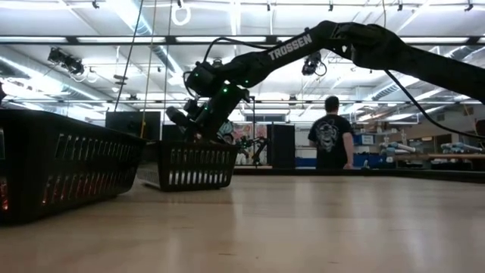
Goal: Sort Halloween decoration
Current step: Put the white ghost toy into the middle black basket
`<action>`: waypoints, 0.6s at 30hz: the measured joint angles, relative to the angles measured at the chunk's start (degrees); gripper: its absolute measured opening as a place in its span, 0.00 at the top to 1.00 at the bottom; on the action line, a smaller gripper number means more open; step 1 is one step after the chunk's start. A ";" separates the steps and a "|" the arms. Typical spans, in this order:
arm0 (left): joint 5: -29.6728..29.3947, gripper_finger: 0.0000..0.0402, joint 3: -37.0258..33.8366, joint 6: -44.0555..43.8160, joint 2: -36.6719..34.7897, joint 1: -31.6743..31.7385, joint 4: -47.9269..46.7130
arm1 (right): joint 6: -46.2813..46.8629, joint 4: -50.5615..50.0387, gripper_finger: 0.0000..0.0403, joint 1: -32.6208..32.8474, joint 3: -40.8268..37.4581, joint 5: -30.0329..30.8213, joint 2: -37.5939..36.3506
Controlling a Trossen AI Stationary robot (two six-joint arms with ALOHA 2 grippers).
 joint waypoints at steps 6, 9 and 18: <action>-2.51 1.00 0.00 -0.09 -0.45 3.33 4.78 | 0.55 -0.75 0.70 -0.86 0.00 -0.29 0.00; -3.89 1.00 0.00 1.06 -0.66 4.67 3.43 | -1.32 -0.74 0.70 -0.97 0.00 -0.79 0.00; -19.30 1.00 0.00 9.00 -1.67 4.57 -6.50 | -0.56 -1.38 0.75 -0.90 0.11 0.37 1.15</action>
